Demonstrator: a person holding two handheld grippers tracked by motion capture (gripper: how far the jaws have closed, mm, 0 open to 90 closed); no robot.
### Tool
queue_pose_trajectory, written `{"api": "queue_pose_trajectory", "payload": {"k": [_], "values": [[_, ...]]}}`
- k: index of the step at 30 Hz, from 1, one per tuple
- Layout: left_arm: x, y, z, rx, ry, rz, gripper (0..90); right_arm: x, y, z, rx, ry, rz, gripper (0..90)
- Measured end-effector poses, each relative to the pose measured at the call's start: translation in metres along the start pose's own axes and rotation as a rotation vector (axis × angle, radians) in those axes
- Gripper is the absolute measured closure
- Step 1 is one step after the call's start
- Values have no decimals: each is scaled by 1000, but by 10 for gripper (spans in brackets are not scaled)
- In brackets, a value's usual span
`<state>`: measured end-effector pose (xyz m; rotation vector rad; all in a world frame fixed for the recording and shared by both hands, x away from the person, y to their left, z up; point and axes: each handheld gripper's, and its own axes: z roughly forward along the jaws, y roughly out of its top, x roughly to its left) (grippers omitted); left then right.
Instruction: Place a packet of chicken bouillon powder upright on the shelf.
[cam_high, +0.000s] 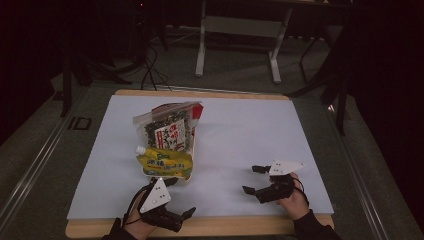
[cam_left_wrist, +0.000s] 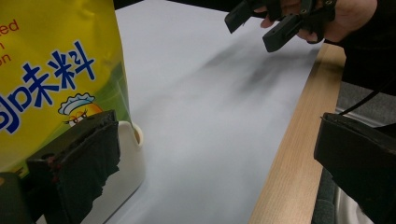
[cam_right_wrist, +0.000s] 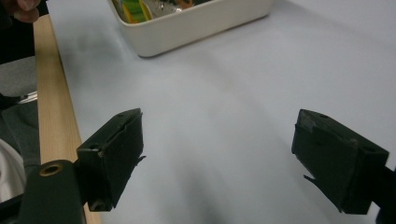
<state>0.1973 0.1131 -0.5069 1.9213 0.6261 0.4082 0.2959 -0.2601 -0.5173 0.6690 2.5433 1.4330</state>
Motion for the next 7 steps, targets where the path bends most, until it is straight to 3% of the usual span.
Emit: {"api": "queue_pose_trajectory", "payload": {"k": [7], "values": [[0, -1, 0, 4, -3, 11, 20, -1, -3, 3, 18, 7, 2, 155]]}}
